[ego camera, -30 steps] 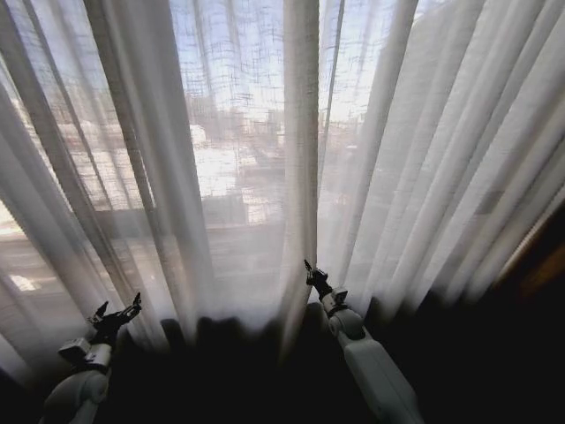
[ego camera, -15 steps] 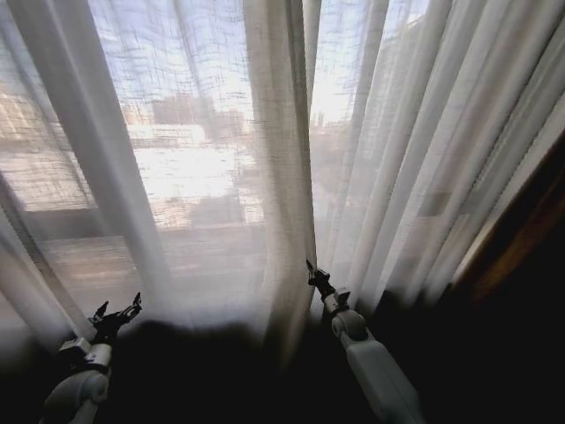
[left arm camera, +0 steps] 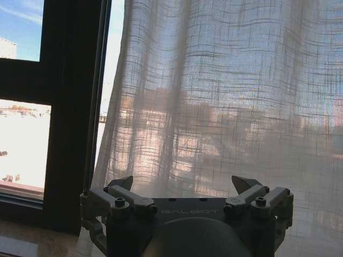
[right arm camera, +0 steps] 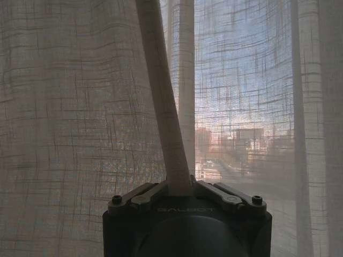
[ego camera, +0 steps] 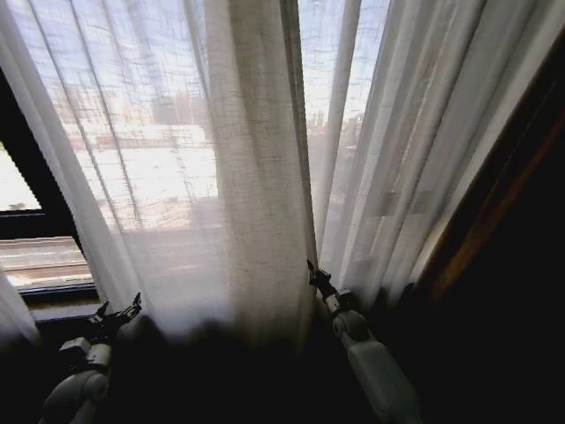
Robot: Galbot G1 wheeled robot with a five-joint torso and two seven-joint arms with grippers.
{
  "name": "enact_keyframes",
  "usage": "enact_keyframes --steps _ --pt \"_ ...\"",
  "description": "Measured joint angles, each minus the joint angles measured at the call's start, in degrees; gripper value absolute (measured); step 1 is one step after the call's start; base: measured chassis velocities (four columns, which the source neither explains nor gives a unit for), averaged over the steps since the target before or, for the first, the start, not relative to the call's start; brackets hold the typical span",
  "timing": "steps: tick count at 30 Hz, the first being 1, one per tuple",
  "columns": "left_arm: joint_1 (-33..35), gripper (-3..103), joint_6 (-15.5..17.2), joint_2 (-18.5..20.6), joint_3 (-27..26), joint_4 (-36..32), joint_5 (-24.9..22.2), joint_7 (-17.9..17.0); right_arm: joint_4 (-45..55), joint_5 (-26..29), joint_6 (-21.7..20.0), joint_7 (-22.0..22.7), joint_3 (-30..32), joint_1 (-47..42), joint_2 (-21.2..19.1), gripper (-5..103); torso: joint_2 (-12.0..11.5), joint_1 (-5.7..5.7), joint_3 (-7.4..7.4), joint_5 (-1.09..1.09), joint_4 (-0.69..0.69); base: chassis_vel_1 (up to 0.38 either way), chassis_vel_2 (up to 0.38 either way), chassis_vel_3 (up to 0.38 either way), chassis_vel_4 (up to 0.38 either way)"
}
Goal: Open the curtains by pulling them apart, changing their state from closed to fully open.
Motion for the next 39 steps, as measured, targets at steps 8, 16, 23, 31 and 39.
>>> enact_keyframes --steps 8,16,23,31,39 --pt "0.0 100 0.0 0.0 0.0 0.0 0.0 0.0 0.4 0.1 0.2 -0.3 0.1 -0.5 -0.1 0 0.0 0.0 0.0 0.0 0.0 -0.367 -0.359 0.364 0.352" --pt "0.0 100 0.0 0.0 0.0 0.0 0.0 0.0 1.2 0.1 0.3 -0.4 0.0 -1.1 0.0 0 0.0 0.01 0.0 0.0 0.01 -0.341 -0.347 0.361 0.345" --pt "0.0 100 0.0 0.0 0.0 0.0 0.0 0.0 1.3 0.0 0.7 -0.7 -0.2 -1.1 -0.1 0 0.0 0.01 0.01 0.02 -0.04 -0.283 -0.294 0.287 0.28" --pt "0.0 100 0.0 0.0 0.0 0.0 0.0 0.0 0.9 0.6 1.4 -0.5 -0.4 -0.7 0.3 0 0.0 0.0 0.0 -0.06 0.05 -0.045 -0.042 0.032 0.034" --pt "0.0 100 0.0 0.0 0.0 0.0 0.0 0.0 0.7 0.4 1.1 -1.6 0.0 -0.6 -0.1 0 0.0 0.01 0.01 0.0 0.0 0.026 0.024 -0.023 -0.025"
